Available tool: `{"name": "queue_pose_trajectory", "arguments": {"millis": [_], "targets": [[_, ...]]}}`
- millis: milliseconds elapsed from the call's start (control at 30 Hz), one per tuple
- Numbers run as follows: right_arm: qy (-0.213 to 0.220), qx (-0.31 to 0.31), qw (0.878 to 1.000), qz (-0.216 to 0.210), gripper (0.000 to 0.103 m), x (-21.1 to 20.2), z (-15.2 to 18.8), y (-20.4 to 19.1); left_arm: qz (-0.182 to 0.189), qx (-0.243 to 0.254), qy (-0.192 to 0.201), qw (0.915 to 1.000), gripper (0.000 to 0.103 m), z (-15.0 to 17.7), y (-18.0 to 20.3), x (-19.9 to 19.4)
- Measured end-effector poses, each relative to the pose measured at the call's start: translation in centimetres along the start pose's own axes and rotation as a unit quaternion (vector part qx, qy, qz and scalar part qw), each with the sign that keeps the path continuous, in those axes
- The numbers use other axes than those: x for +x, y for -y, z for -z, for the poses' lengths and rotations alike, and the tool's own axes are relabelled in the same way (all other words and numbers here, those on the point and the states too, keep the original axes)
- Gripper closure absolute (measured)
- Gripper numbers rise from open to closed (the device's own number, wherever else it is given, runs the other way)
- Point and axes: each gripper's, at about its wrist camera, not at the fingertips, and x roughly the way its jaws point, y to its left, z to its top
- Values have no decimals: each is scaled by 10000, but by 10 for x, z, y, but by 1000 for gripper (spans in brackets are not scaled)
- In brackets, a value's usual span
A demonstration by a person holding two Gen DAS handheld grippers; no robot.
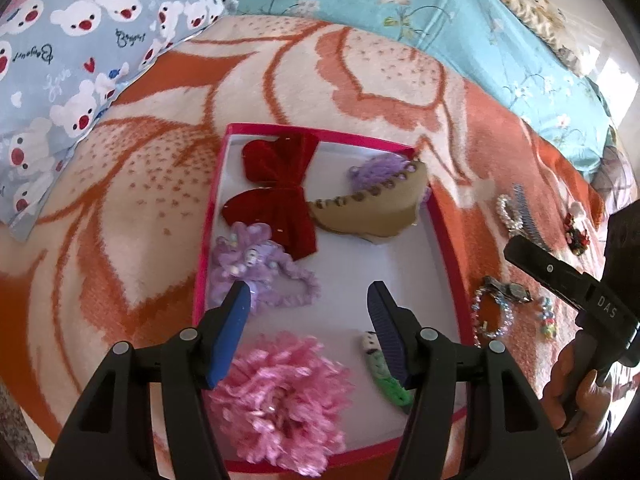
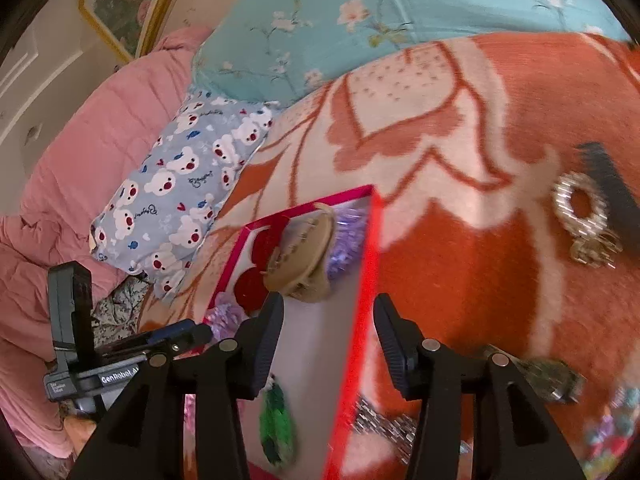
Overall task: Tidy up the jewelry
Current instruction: 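Grasp the blue-bead bracelet with left tool while right tool grasps pastel bead hair ties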
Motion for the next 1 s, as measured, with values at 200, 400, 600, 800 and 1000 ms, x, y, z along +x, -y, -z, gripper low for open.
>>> {"name": "queue_pose_trajectory", "arguments": {"millis": [200,400,600,800,1000], "targets": [[180,162,9995,181,52,-36,6,22,141,153,20,9998,43,7,20,-8],[322,302,9982,414,50,-71,14,44,274,353,-20,9990,43,14,43,-11],[422,507,9953,703,49,-102,25,71,409,516,-55,9978,43,21,63,-14],[426,487,9921,1078,48,-124,38,87,549,622,-80,9965,43,26,81,-16],[185,245,9876,1537,47,-120,53,92,716,837,-184,9937,43,36,107,-13]]}}
